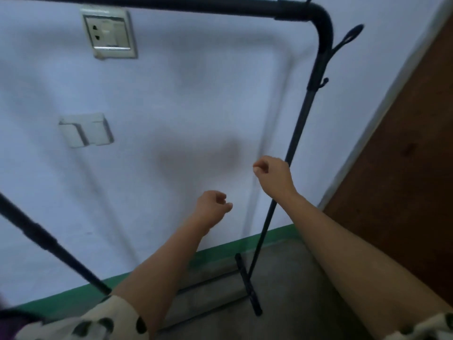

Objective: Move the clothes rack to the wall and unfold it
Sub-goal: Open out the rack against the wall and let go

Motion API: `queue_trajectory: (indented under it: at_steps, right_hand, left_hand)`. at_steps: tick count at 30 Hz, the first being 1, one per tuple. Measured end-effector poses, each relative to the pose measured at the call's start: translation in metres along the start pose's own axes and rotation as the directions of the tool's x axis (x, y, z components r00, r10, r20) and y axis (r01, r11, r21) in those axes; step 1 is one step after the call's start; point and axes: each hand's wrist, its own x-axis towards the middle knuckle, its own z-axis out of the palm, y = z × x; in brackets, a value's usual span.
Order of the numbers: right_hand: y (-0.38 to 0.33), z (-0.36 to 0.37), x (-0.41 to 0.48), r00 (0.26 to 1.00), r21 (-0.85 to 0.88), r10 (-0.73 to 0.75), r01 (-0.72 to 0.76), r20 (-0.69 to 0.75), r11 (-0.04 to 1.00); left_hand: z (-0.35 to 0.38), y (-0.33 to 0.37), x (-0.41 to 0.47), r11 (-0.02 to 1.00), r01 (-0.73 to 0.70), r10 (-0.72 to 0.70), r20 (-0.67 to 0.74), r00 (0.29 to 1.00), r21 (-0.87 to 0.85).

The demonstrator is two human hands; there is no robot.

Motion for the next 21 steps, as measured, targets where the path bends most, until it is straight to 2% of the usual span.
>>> queue_trajectory:
  at_steps: [2, 4, 10, 14, 16, 21]
  right_hand:
    - [0.03, -0.019, 0.012, 0.99, 0.008, 0.081, -0.081, -0.119, 0.997]
    - [0.062, -0.037, 0.029, 0.976, 0.023, 0.149, -0.147, -0.159, 0.989]
    - [0.123, -0.049, 0.073, 0.96, 0.042, 0.238, -0.246, 0.146, 0.968]
    - [0.152, -0.042, 0.088, 0.921, 0.032, 0.201, -0.224, 0.335, 0.974]
    - [0.159, -0.036, 0.092, 0.919, 0.033, 0.151, -0.175, 0.363, 0.984]
    - [0.165, -0.027, 0.103, 0.943, 0.036, 0.051, -0.066, 0.329, 0.997]
  left_hand:
    - [0.031, 0.024, 0.017, 0.998, -0.056, 0.056, 0.001, 0.998, 0.015]
    - [0.065, 0.054, 0.039, 0.993, -0.117, 0.117, -0.009, 0.993, 0.024]
    - [0.127, 0.127, 0.098, 0.96, -0.28, 0.281, -0.058, 0.958, 0.022]
    - [0.149, 0.154, 0.126, 0.944, -0.329, 0.329, -0.055, 0.943, 0.0]
    - [0.155, 0.16, 0.134, 0.931, -0.362, 0.364, -0.062, 0.929, 0.037]
    - [0.156, 0.161, 0.146, 0.924, -0.381, 0.383, -0.133, 0.914, 0.046]
